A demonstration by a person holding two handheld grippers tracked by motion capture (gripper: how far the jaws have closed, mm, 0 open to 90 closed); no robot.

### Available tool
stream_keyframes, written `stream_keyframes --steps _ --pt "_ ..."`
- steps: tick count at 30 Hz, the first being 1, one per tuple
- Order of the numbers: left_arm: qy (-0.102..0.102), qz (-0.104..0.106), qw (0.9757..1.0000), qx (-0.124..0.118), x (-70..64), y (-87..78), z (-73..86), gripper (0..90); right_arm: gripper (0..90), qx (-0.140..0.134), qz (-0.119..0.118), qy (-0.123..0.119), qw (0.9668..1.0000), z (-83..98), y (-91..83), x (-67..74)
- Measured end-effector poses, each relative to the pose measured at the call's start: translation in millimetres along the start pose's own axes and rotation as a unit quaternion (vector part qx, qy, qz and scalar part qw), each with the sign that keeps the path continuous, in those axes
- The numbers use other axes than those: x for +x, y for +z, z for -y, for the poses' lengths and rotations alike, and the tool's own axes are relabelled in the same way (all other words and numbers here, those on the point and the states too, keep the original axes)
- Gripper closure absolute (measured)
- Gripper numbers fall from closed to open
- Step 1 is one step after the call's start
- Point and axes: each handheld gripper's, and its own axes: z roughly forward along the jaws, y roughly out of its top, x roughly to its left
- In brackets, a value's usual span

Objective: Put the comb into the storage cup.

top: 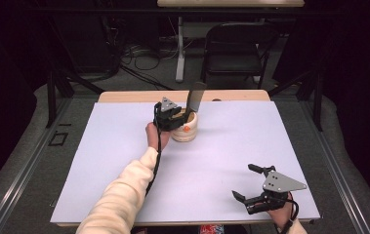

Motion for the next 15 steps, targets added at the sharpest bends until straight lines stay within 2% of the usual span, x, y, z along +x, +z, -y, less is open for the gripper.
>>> stream_keyframes --steps 2,5,10,15 --pt "0.005 0.000 1.0000 0.000 -0.4 -1.7 -0.8 51.1 0.6 0.000 0.000 0.000 1.0000 0.0 0.0 0.0" --pt "0.011 0.000 0.9999 0.000 -0.6 -4.1 -0.7 47.7 0.6 0.000 0.000 -0.001 1.0000 -0.1 0.1 0.1" --pt "0.011 -0.001 0.9999 0.005 0.7 -9.2 -1.3 38.1 0.6 0.001 0.000 -0.001 1.0000 0.0 0.2 0.0" --pt "0.023 0.007 0.9996 0.014 -0.6 -16.8 -6.2 29.3 0.5 0.001 0.000 -0.001 1.0000 0.0 0.2 0.0"
